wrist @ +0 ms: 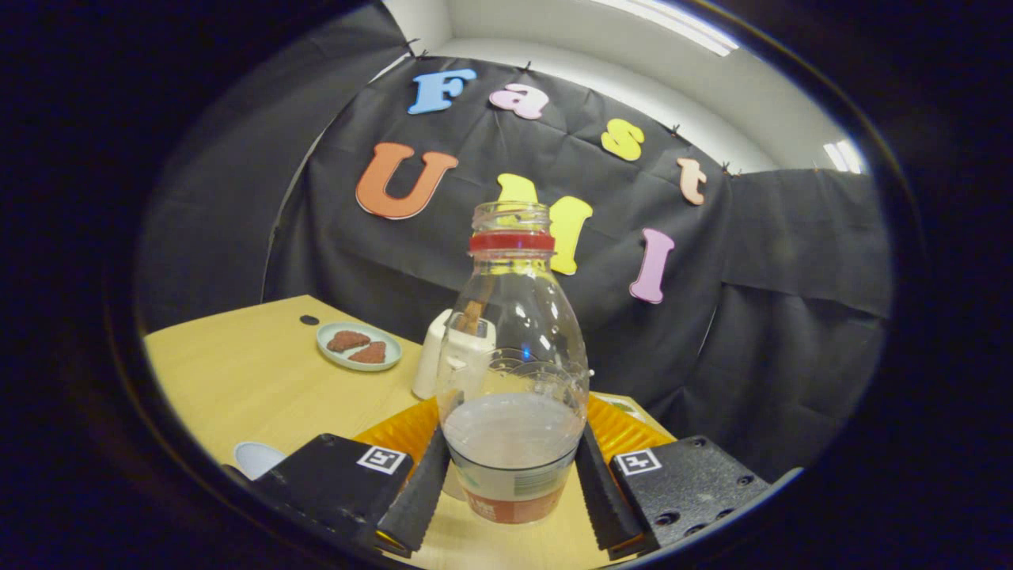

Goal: Take the bottle from table, then pour the juice into the cup, finally place the bottle on the coaster

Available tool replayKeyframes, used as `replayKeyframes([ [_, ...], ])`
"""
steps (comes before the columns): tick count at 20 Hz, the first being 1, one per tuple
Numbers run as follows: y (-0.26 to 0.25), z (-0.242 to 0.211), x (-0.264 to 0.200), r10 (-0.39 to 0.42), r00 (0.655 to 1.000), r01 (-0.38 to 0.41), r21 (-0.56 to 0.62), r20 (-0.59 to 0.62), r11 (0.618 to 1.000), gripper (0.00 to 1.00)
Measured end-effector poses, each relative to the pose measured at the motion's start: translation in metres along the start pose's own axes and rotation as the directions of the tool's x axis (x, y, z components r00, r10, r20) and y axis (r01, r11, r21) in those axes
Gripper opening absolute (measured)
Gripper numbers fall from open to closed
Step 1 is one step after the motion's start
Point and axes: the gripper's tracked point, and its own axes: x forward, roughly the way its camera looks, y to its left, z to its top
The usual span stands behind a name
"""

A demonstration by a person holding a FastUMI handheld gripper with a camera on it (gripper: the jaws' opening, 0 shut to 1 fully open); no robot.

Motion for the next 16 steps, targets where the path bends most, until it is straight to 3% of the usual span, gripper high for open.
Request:
replayKeyframes([
  [9, 0.008, -0.039, 0.064, 0.036, 0.999, -0.034, 0.203, -0.006, 0.979, 0.81],
  [16, 0.018, -0.080, 0.118, 0.047, 0.997, -0.034, 0.222, -0.055, 0.974, 0.82],
])
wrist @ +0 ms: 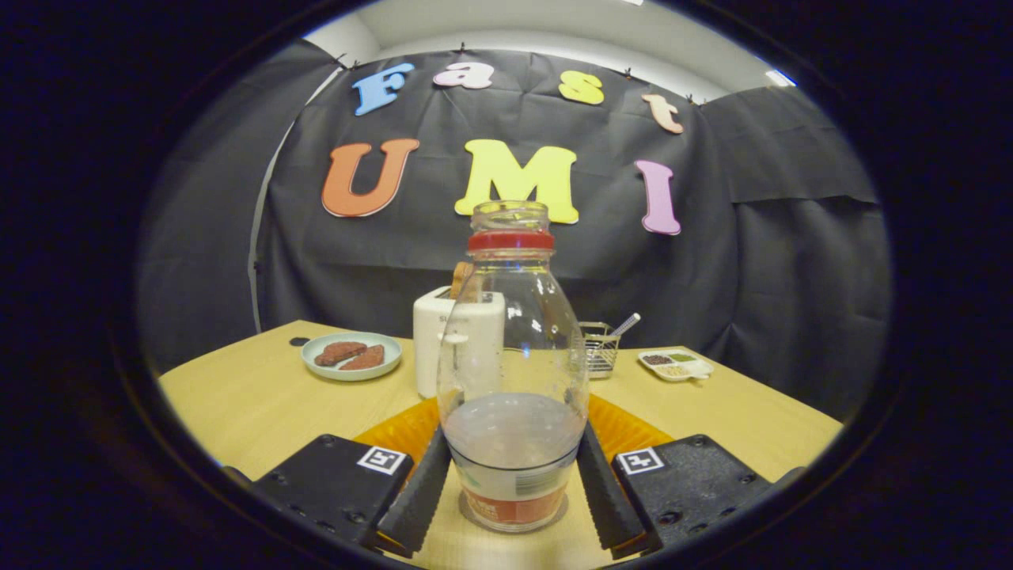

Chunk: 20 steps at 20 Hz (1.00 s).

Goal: Take the bottle from table, then pour the juice into the cup, finally place the bottle on the coaster

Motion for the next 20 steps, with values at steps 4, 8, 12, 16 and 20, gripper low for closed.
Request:
replayKeyframes([
  [4, -0.006, -0.017, 0.003, -0.020, 1.000, 0.020, 0.044, 0.009, 0.999, 0.83],
  [8, -0.006, -0.024, 0.006, -0.015, 1.000, 0.015, 0.073, -0.003, 0.997, 0.85],
  [12, -0.007, -0.024, 0.005, -0.011, 1.000, 0.011, 0.072, -0.005, 0.997, 0.85],
  [16, -0.004, -0.020, -0.001, 0.019, 1.000, -0.018, 0.107, -0.011, 0.994, 1.00],
  [20, -0.002, -0.010, -0.013, 0.056, 0.998, -0.053, 0.113, -0.020, 0.992, 1.00],
])
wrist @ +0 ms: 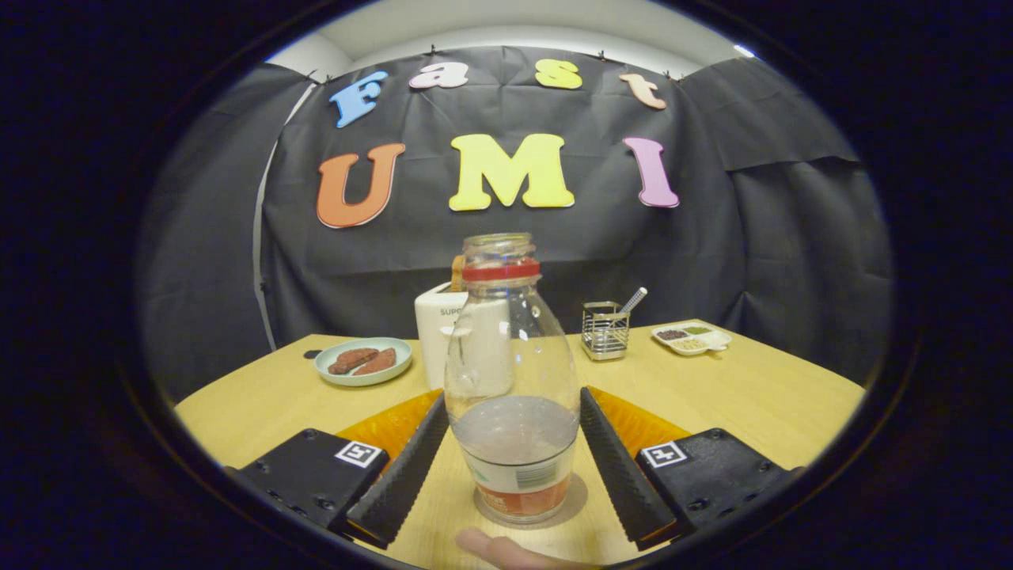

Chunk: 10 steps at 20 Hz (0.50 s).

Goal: Take the bottle from table, then pour the juice into the cup, finally place the bottle on the coaster

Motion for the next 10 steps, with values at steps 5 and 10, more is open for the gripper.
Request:
replayKeyframes([
  [5, 0.001, 0.034, -0.018, 0.055, 0.998, -0.055, 0.087, 0.004, 0.995, 1.00],
  [10, 0.004, 0.063, -0.043, 0.060, 0.998, -0.060, 0.095, 0.001, 0.994, 1.00],
])
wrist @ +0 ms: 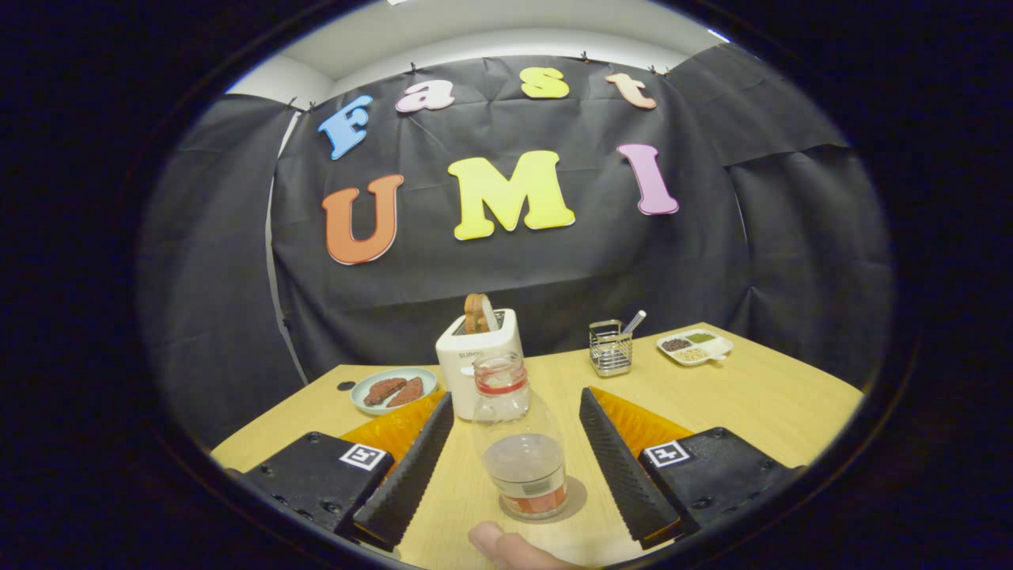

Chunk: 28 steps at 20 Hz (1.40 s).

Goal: Take the bottle from table, then pour the juice into the cup, finally place the bottle on the coaster

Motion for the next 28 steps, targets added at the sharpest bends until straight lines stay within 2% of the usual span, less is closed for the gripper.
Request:
replayKeyframes([
  [3, 0.004, 0.024, -0.023, -0.017, 1.000, 0.017, 0.005, -0.002, 1.000, 1.00],
  [8, 0.011, 0.079, -0.073, -0.016, 0.999, 0.019, -0.057, 0.046, 0.998, 1.00],
  [15, -0.007, 0.124, -0.144, -0.038, 0.999, 0.039, -0.049, 0.013, 0.998, 1.00],
  [20, 0.003, 0.156, -0.185, 0.042, 0.999, -0.037, -0.117, 0.035, 0.992, 1.00],
  [23, -0.003, 0.156, -0.208, 0.043, 0.999, -0.039, -0.141, 0.024, 0.989, 1.00],
  [28, -0.010, 0.169, -0.248, 0.060, 0.997, -0.054, -0.117, 0.052, 0.992, 1.00],
])
